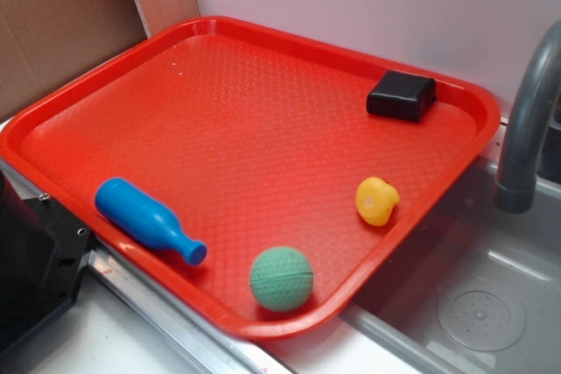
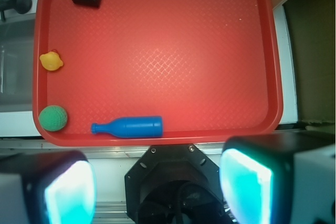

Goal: Grab the green ball.

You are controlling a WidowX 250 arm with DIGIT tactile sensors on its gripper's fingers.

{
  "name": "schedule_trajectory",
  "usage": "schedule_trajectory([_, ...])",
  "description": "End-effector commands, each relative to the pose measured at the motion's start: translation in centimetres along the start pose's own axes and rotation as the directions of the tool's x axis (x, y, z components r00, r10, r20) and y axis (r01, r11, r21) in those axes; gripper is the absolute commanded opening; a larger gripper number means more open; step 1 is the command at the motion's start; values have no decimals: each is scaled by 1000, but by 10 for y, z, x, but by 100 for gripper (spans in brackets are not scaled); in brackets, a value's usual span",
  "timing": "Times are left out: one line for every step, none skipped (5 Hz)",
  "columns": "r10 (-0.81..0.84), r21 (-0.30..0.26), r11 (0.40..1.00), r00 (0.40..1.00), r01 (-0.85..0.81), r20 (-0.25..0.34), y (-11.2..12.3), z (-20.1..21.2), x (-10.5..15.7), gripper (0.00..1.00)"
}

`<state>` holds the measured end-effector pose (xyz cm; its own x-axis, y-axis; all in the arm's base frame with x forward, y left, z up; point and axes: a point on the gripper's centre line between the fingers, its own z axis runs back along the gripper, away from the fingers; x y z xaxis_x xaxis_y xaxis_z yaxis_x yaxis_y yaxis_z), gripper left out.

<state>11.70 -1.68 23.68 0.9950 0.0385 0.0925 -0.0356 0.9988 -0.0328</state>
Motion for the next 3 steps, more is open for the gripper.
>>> schedule_trajectory([0, 0, 1000, 1000, 0, 0, 0, 0, 0, 100])
schedule_trajectory([-247, -20, 969, 968, 248, 42, -46, -39, 1, 100])
schedule_trajectory([-343, 33, 939, 939, 344, -18, -65, -54, -6, 100])
